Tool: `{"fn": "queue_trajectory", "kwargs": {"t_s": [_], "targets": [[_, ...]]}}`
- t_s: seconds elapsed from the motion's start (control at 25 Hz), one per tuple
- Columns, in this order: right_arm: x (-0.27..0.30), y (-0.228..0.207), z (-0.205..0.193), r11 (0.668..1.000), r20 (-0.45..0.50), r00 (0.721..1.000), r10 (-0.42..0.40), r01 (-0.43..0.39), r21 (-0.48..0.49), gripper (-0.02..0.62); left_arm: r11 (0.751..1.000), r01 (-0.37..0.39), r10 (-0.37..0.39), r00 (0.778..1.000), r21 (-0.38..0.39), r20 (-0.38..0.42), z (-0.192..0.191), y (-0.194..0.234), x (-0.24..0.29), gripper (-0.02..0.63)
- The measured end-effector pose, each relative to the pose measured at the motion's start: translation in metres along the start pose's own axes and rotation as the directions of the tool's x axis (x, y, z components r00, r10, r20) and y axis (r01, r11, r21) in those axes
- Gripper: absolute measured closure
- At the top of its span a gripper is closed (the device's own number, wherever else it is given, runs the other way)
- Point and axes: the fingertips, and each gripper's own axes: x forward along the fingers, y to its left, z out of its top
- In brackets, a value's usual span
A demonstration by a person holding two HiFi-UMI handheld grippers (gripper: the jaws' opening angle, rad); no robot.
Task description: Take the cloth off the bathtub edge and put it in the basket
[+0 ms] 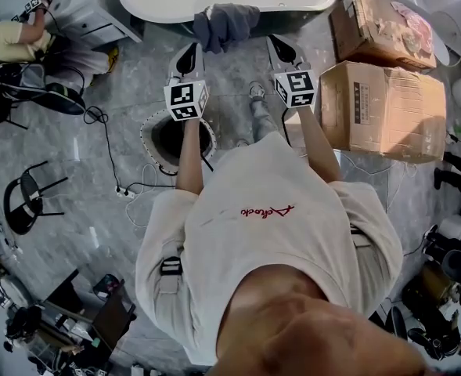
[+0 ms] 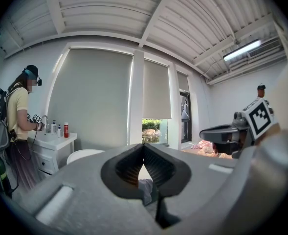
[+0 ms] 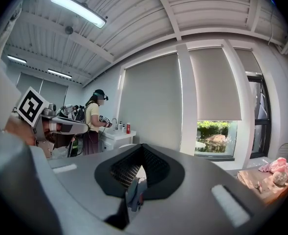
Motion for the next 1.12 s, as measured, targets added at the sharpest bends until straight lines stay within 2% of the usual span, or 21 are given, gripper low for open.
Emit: {"fn": "queue_trajectory", "kwargs": {"t_s": [0.48, 1.12], "targets": [[0.059, -0.032, 0.000, 1.000, -0.004, 1.000, 0.020, -0.020, 0.000, 0.591, 1.000, -0.021, 0.021, 0.999, -0.015, -0.034, -0.013, 0.018, 0.053, 0.603], [0.166, -0.099, 0.004, 0.998, -0.020, 0.998, 0.064, -0.064, 0.013, 0.591, 0.998, -0.051, 0.049, 0.996, -0.031, -0.072, -0.007, 0.052, 0.166, 0.603]]}}
